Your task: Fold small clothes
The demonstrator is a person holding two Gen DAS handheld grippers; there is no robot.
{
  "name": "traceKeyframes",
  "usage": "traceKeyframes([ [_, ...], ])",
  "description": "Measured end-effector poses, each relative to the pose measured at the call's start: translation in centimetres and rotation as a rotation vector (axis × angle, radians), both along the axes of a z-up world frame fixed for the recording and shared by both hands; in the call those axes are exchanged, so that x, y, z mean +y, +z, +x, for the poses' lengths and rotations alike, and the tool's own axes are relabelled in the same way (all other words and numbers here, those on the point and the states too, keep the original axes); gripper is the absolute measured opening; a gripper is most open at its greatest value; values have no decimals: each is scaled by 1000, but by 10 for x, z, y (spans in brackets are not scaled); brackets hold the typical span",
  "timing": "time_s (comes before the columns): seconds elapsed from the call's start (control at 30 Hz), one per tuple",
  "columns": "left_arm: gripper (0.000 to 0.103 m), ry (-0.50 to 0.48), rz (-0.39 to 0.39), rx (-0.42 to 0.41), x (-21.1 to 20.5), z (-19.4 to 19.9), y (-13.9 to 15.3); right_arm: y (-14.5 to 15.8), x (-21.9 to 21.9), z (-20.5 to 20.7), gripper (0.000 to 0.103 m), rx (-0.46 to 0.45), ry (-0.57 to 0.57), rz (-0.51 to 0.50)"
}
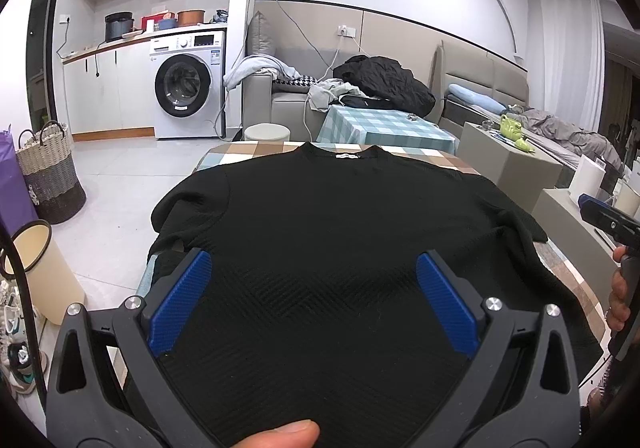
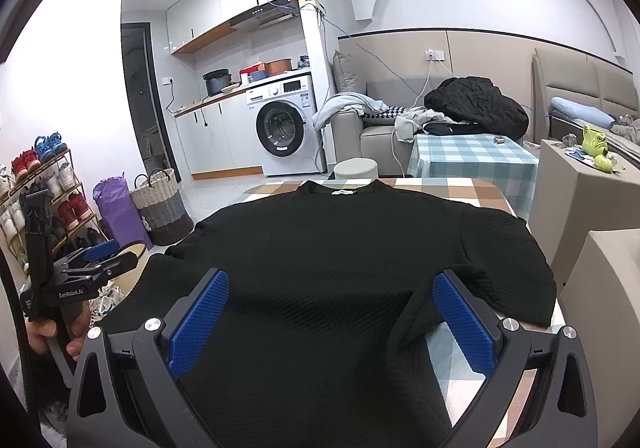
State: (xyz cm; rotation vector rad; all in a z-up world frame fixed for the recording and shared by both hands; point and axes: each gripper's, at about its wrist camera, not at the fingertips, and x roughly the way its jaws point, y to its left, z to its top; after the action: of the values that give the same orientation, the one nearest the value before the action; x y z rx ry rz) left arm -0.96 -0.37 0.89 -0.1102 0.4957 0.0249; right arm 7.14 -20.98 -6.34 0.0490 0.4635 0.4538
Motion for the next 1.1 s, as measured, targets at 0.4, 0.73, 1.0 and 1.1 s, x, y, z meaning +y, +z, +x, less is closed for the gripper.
traceKeyframes([
  [0.4,102,5,-8,18,1,5,-5,4,0,-4,103,6,-1,1],
  [0.73,102,11,-13,27,1,7,-6,1,5,-3,103,8,19,-11],
  [1.0,102,14,-9,31,0,9,-7,2,5,-2,103,11,22,-7],
  [1.1,102,16,-8,31,0,10,-8,2,4,-2,103,11,22,-9],
])
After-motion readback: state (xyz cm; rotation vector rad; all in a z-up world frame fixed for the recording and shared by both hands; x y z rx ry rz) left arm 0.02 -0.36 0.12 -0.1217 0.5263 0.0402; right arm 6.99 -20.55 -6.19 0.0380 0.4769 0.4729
